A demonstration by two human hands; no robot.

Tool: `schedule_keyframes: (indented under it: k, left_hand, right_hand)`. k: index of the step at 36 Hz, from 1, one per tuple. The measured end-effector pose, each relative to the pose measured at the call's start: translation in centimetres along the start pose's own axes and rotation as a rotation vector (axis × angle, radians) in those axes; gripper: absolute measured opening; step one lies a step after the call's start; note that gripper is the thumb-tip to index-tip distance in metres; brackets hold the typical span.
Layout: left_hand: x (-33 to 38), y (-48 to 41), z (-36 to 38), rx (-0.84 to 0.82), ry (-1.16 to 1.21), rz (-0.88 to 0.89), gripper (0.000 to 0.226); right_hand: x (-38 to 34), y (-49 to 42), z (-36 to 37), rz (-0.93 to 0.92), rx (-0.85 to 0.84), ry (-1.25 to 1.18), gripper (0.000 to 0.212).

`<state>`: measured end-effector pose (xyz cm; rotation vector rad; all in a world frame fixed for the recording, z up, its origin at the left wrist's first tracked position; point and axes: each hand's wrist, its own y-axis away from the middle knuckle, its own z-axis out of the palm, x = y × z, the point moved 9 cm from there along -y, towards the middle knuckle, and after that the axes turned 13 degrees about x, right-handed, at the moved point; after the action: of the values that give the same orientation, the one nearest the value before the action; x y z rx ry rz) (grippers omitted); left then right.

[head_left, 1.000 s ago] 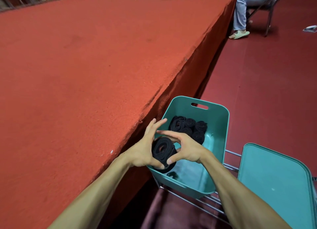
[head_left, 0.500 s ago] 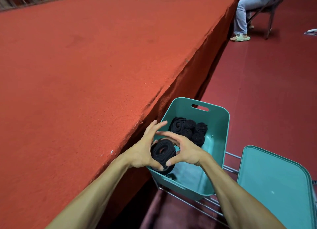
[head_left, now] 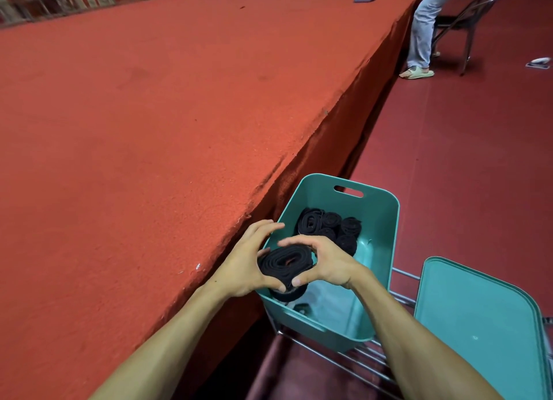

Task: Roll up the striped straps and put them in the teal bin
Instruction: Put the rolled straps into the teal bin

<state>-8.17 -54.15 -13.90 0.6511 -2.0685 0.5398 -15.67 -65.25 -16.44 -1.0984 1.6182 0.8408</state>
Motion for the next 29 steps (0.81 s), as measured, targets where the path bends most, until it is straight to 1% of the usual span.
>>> schedule_keyframes:
  k: [4,9,12,15,17,21,23,26,28,29]
  left_hand:
    - [-0.2,0.2,-0.1,0.019,-0.121,0.016,0.097]
    - [-0.6,0.2,-0.1,0.005,-0.226,0.008,0.09]
    - [-0.6,0.4,-0.1,0.004,-0.203,-0.009,0.091]
    - [-0.6,0.6,-0.3,0.023,-0.162,-0.017,0.088]
    - [-0.4,0.7,-0.5,0.037,-0.161,0.005,0.084]
    - [0.1,1.0,-0.6,0.03,-0.283,0.101,0.08]
    - [-0.7,1.4,-0.6,-0.016,-0.305,0.093,0.09]
    - [-2.4,2.5,-0.8,-0.084,-0.271,-0.013,0.113]
    - [-3.1,3.1,-0.9,-0.108,-0.241,-0.052,0.128]
    - [-3.4,3.3,-0.8,-0.122,-0.238,-0.058,0.13]
  right_hand:
    - [0.0,0.1,-0.1,-0.002,0.024,0.02,0.069]
    - [0.5,0.3,-0.2,0.027,0.046,0.018,0.075]
    - [0.5,0.4,0.1,0.016,0.025,0.052,0.071]
    - [0.7,0.4,-0.1,0.017,0.056,0.045,0.068]
    - [0.8,0.4,-0.4,0.013,0.087,0.024,0.066]
    - [0.9,0.4,-0.7,0.019,0.135,0.016,0.063]
    - [1.0,0.3,-0.8,0.024,0.153,0.034,0.063]
    - [1.8,0.2,-1.4,0.049,0.207,0.058,0.063]
    - [2.5,0.3,-2.0,0.074,0.257,0.062,0.063]
    - [2.8,0.3,-2.3,0.087,0.283,0.067,0.063]
